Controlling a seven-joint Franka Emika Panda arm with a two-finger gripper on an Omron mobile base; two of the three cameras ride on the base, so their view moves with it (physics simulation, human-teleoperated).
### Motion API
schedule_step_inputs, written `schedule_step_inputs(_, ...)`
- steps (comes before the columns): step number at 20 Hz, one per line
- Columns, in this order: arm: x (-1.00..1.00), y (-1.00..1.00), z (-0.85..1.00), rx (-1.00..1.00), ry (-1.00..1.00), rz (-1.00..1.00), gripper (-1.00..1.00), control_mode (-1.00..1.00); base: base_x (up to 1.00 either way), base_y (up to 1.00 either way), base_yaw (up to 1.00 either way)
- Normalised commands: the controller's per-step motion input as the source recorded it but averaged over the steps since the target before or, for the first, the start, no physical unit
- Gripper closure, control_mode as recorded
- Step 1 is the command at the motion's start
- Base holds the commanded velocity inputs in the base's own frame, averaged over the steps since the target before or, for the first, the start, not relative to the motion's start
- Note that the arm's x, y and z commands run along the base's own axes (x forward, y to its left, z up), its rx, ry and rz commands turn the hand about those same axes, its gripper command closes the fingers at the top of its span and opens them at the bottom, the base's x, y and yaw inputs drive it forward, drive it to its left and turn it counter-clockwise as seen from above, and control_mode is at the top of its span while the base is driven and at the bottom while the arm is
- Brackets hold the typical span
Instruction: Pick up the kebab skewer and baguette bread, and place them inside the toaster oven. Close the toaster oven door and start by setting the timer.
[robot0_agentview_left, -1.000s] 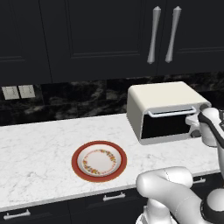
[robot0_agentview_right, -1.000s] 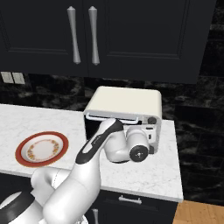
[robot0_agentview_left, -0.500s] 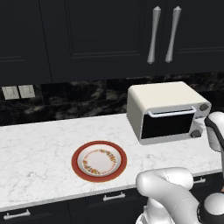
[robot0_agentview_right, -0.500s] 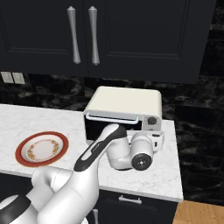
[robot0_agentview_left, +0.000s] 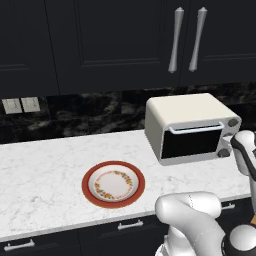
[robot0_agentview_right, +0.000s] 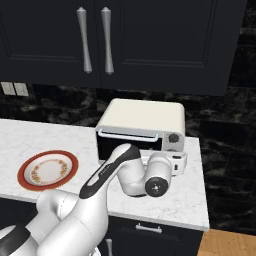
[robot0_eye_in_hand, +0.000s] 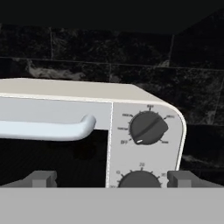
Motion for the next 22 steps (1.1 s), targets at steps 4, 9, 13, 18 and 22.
schedule_step_inputs(4, 0.0, -0.01, -0.1, 0.05, 0.0, 0.0, -1.0, -1.0, 0.0, 0.0, 0.0)
schedule_step_inputs(9, 0.0, -0.04, -0.25, 0.07, 0.0, 0.0, -1.0, -1.0, 0.0, 0.0, 0.0)
schedule_step_inputs(13, 0.0, -0.04, -0.24, 0.04, 0.0, 0.0, -1.0, -1.0, 0.0, 0.0, 0.0)
schedule_step_inputs(18, 0.0, -0.07, -0.17, 0.02, 0.0, 0.0, -1.0, -1.0, 0.0, 0.0, 0.0)
schedule_step_inputs(22, 0.06, -0.16, -0.01, 0.01, 0.0, 0.0, -1.0, -1.0, 0.0, 0.0, 0.0)
